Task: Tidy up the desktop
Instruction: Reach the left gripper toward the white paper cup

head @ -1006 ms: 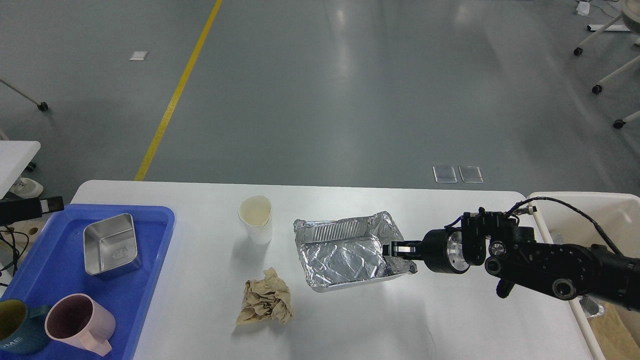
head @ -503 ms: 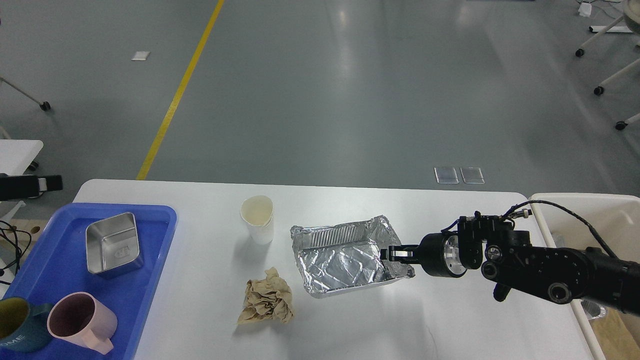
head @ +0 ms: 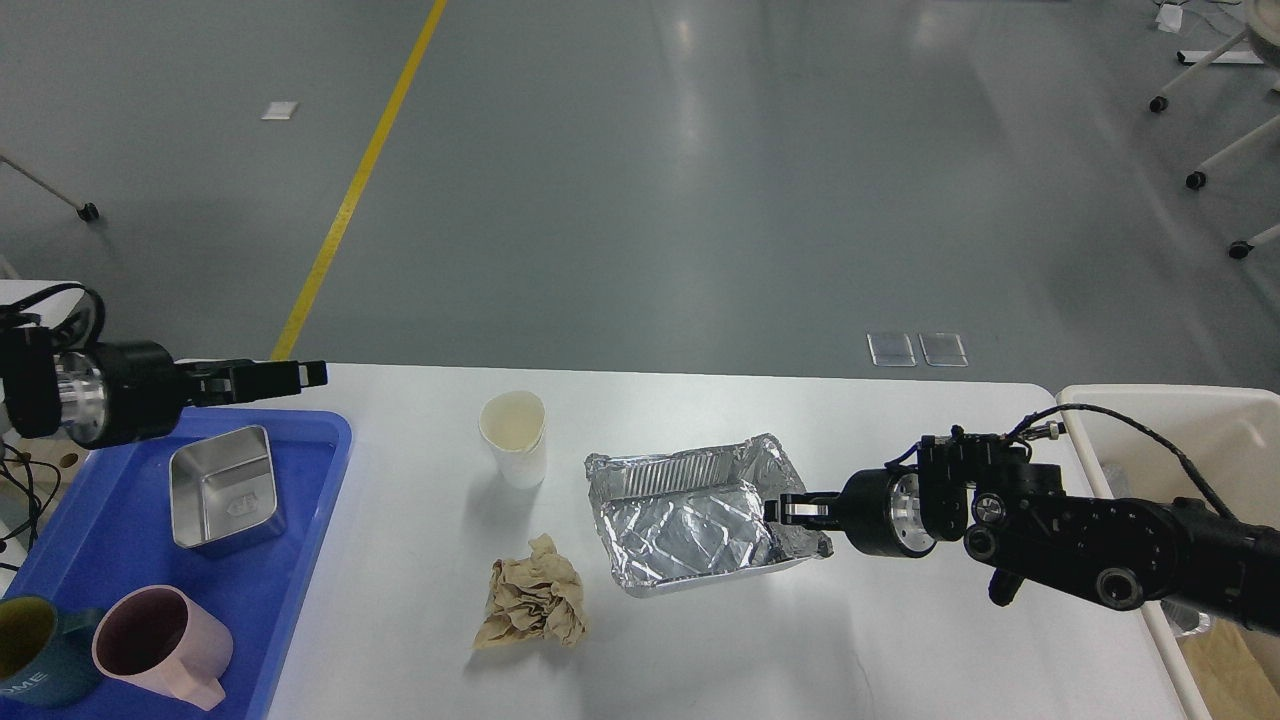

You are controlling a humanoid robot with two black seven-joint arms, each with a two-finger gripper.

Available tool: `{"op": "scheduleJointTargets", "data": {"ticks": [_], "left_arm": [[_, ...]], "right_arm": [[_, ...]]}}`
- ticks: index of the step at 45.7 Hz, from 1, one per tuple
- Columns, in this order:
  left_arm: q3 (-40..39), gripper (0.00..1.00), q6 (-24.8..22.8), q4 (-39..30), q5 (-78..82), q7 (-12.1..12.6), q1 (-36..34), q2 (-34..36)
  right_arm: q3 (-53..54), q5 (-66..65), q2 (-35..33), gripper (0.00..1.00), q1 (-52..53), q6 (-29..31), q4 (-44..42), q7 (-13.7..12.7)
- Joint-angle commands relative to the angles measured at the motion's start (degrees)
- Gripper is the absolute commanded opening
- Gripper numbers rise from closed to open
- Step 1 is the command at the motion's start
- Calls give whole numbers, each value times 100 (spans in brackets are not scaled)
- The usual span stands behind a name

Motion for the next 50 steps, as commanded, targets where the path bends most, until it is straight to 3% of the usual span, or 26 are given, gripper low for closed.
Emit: {"op": "scheduleJointTargets", "data": {"ticks": [1,12,18,38,50], "left_arm": [[537,88,351,550,89,133,-236,-726],[871,88,544,1781,89,159,-430,-2062],[907,85,597,2115,89,168,-561,-2502],[1381,75,623,2784,80,159,-755,-3241],[1619,57,738,3073,37,168,-737,-3504]], "right_arm": [[-1,-9,4,0,-43,2,-25,0],[-1,-9,4,0,-122,2,-51,18],[-1,-9,-5,0,-175,2,-51,18],[-1,9,-40,0,-158,2,-42,18],[-1,9,-40,0,-167,2,-34,18]]}}
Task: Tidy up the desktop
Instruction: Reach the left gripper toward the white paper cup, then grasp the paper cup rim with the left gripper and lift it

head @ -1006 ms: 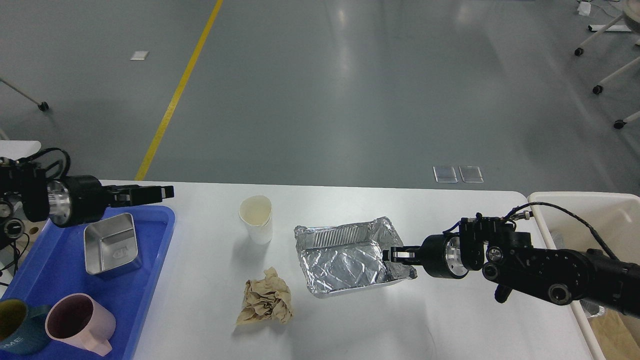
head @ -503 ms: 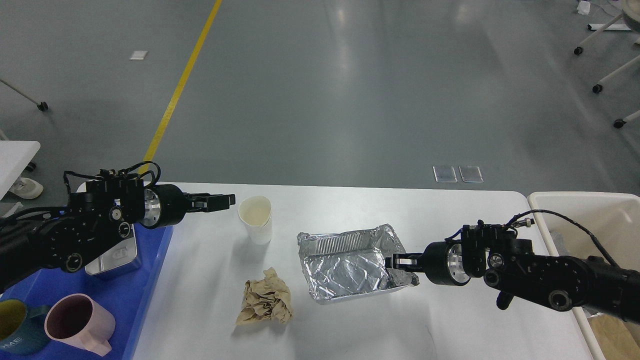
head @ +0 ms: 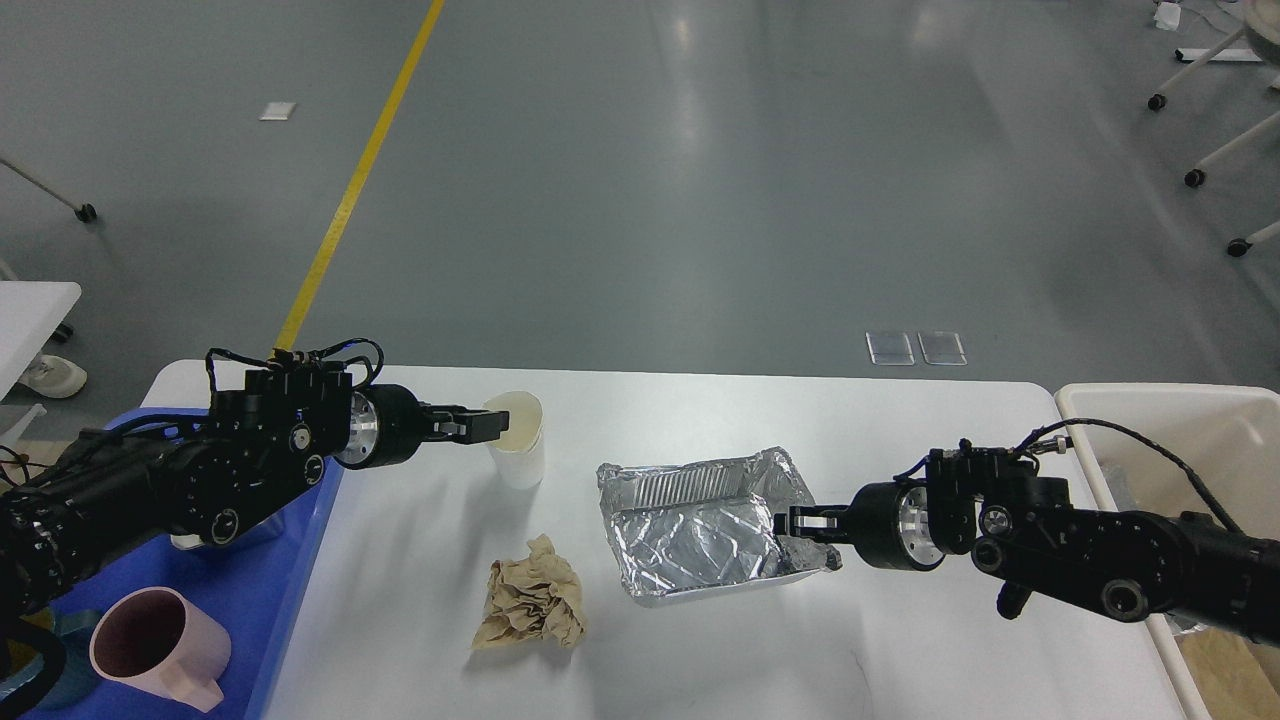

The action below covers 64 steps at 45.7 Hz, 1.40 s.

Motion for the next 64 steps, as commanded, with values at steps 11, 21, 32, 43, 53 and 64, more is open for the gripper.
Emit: {"op": "scheduleJointTargets", "data": {"ticks": [11,21,32,43,53,64], "left_arm": [[190,16,-35,257,-24,-12,-9,-234],[278,0,-132,257,-50,-30,-36,-225],[261,0,-158,222,-77,-30,-35,-225],[155,0,-869,-41,-85,-109,-545,293],[138,0,-1687,-842,-595,-100,-1643,1233],[155,0,-2557,-1185,-868,-109,-2917,1498]], "right_arm": [[0,0,-10,0,0,0,0,-2],[9,9,-10,0,0,0,0,7],[17,9,-10,0,0,0,9,-2],[9,9,-1,0,0,0,0,7],[9,9,8,0,0,9,-9,7],[9,9,34,0,18,9,-9,7]]}}
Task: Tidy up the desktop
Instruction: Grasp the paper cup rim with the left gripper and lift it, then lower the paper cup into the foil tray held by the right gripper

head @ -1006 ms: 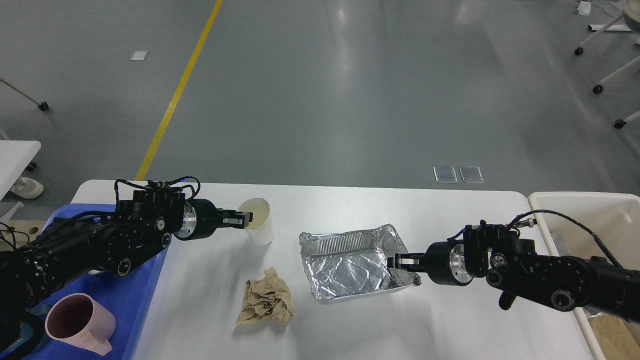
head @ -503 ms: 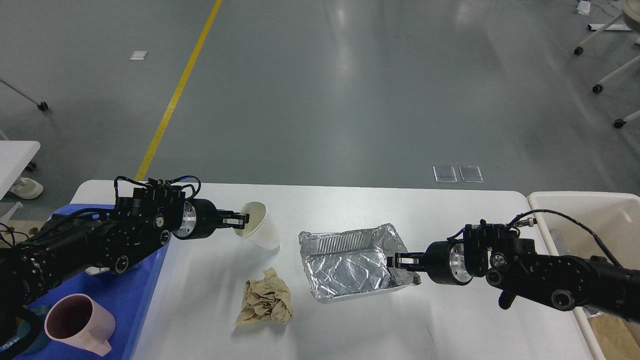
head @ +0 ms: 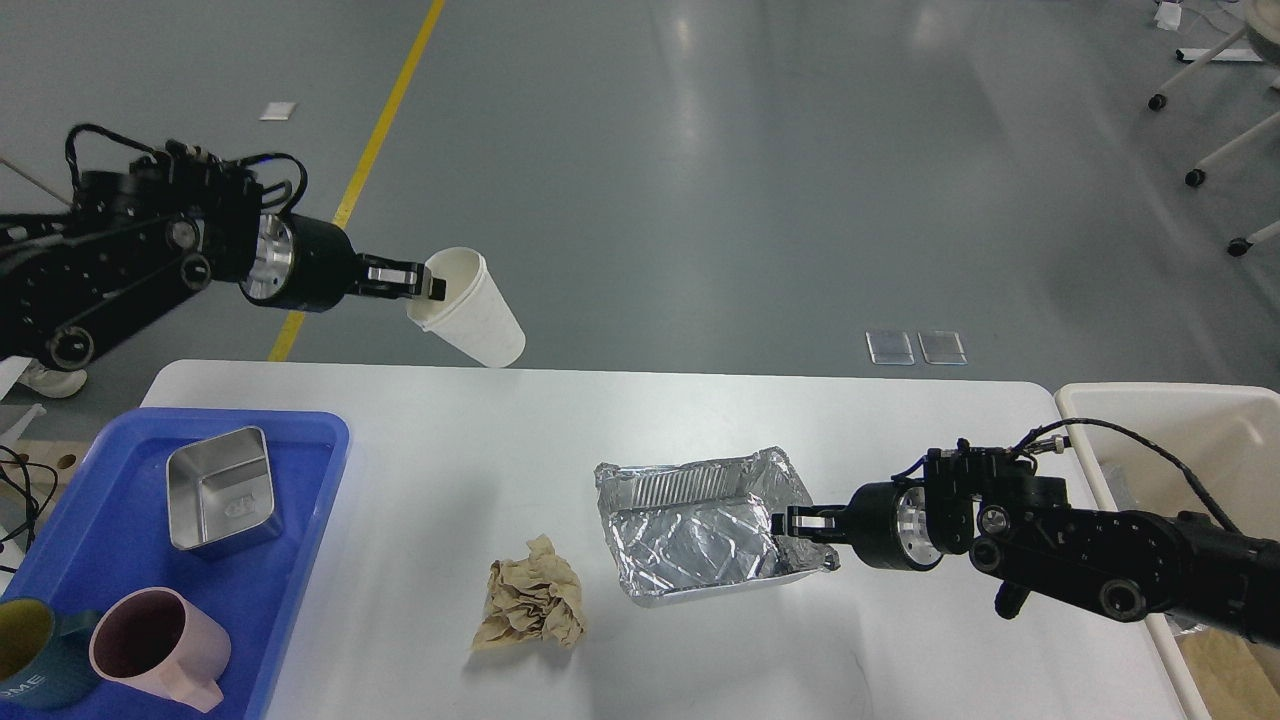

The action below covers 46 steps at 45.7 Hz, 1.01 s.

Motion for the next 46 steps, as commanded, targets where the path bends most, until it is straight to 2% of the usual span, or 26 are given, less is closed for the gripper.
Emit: {"op": "scheduleJointTargets", "data": {"ticks": [1,10,16,22,35,41,46], "left_arm": [[25,1,-375,-89,-96,-6,-652,19],[69,2,-841,-98,-175,-23,-1531,-77],[78,2,-1061,-116,-192,-129,-1830,-489],[122,2,-1097,-107,-192,-129,-1883,-1131],[755,2,-1044,86,-192,-120,-1840,-2941],[1036,2,-1044,166,-157,-102,-1840,-3381],[1317,2,-1035,166,-105,-67,-1883,-3487]], "right_arm": [[0,0,18,0,10,1,1,0],[9,0,18,0,18,1,9,9],[9,0,27,0,36,1,9,9],[18,0,27,0,54,1,9,9],[27,0,-17,0,71,1,18,17],[36,0,-26,0,71,1,18,17],[44,0,-26,0,71,1,18,17]]}}
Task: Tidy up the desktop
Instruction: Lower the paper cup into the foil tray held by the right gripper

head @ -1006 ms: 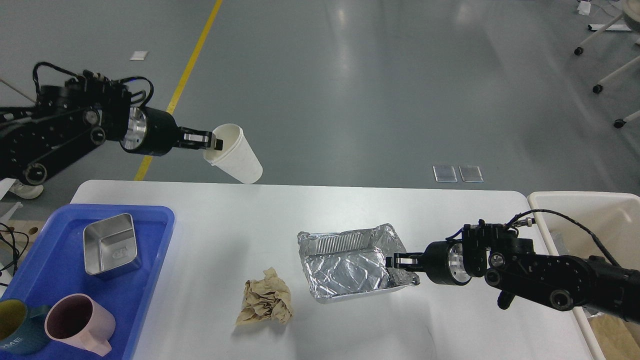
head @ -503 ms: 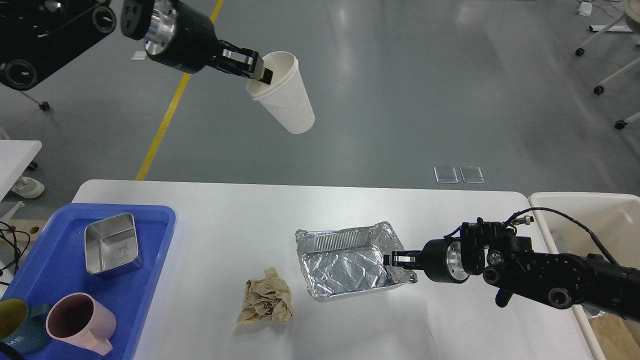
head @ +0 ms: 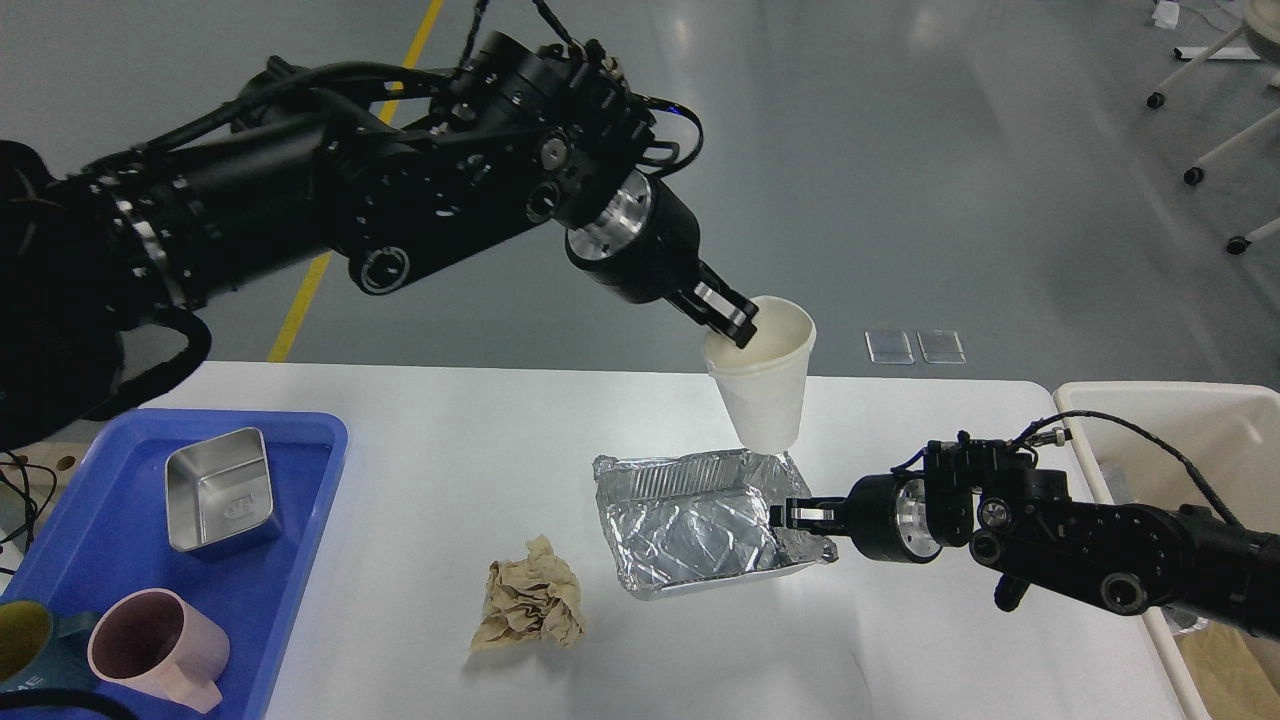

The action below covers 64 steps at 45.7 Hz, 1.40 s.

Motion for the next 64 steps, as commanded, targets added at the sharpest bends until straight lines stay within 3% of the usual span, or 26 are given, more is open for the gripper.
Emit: {"op": "scheduleJointTargets", "data": {"ticks": [1,19,37,49,57,64], "left_arm": [[290,2,0,7,48,30,-51,-131],[712,2,219,16,75,206,-122,-316],[1170,3,536,235,119,232,159,-720],[1266,4,562,288,127,470,353,-808],[1257,14,580,297,119,505,362,-879],[1249,36,896,350,84,663,379,-931]], "right_arm": [[9,0,-1,0,0,1,0,-1],[18,0,-19,0,26,1,35,-1],[35,0,-89,0,88,1,61,8],[44,17,-80,0,96,1,61,-1],[44,17,-89,0,96,1,61,-1],[44,26,-89,0,96,1,61,8]]}}
